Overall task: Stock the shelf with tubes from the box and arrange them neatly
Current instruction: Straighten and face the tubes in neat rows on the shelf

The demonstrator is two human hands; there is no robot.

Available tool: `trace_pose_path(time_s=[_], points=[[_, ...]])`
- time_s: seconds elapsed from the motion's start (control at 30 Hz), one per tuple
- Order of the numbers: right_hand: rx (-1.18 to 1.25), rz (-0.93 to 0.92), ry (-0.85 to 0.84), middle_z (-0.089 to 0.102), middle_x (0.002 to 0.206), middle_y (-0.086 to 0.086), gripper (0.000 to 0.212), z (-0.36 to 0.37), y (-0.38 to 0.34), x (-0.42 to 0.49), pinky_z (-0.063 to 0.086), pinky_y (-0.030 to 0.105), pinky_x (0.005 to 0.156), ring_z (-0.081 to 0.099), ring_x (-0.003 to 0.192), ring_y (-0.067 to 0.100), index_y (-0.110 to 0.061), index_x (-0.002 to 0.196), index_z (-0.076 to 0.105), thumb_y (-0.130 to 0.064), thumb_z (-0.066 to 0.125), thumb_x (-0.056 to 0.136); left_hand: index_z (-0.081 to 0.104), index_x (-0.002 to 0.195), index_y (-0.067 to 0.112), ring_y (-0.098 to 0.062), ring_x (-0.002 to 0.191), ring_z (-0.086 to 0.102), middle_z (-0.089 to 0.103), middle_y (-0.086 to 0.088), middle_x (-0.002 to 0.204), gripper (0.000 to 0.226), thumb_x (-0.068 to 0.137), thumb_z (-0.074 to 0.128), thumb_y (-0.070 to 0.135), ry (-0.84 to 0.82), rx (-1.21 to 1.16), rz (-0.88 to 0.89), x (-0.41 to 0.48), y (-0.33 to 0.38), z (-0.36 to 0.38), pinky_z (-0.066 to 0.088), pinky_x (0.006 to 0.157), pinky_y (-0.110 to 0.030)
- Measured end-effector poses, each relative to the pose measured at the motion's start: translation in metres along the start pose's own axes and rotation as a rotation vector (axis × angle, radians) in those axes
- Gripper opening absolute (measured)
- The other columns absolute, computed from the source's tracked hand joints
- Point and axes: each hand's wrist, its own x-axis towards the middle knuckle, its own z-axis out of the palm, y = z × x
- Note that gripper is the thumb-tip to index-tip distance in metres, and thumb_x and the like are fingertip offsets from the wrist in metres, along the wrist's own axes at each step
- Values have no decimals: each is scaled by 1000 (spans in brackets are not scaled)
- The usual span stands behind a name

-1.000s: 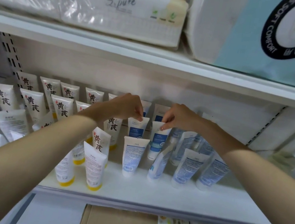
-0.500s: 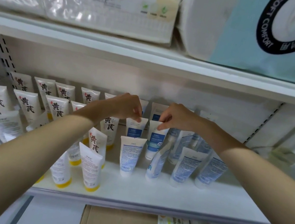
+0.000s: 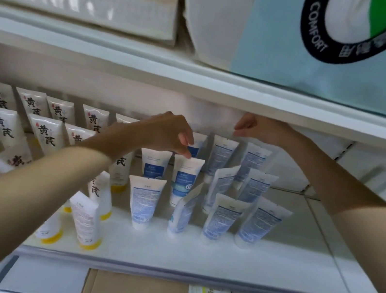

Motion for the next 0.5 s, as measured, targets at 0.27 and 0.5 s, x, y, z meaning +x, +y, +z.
trace_pose_path(time_s=[0.27, 0.5], points=[[-148, -59, -109, 61, 105, 20, 26, 30, 30, 32, 33, 23, 63, 54, 86, 21, -1, 103, 63, -23, 62, 89, 68, 112, 14, -13, 88, 61, 69, -1, 107, 28, 89, 61, 29, -96, 106, -28, 4, 13, 17, 38, 78, -22], [-211, -77, -100, 64, 94, 15, 30, 36, 35, 41, 37, 30, 72, 53, 77, 18, -8, 93, 64, -36, 66, 83, 71, 104, 11, -10, 78, 56, 69, -1, 94, 26, 89, 60, 30, -78, 102, -46, 6, 15, 19, 32, 60, -13]])
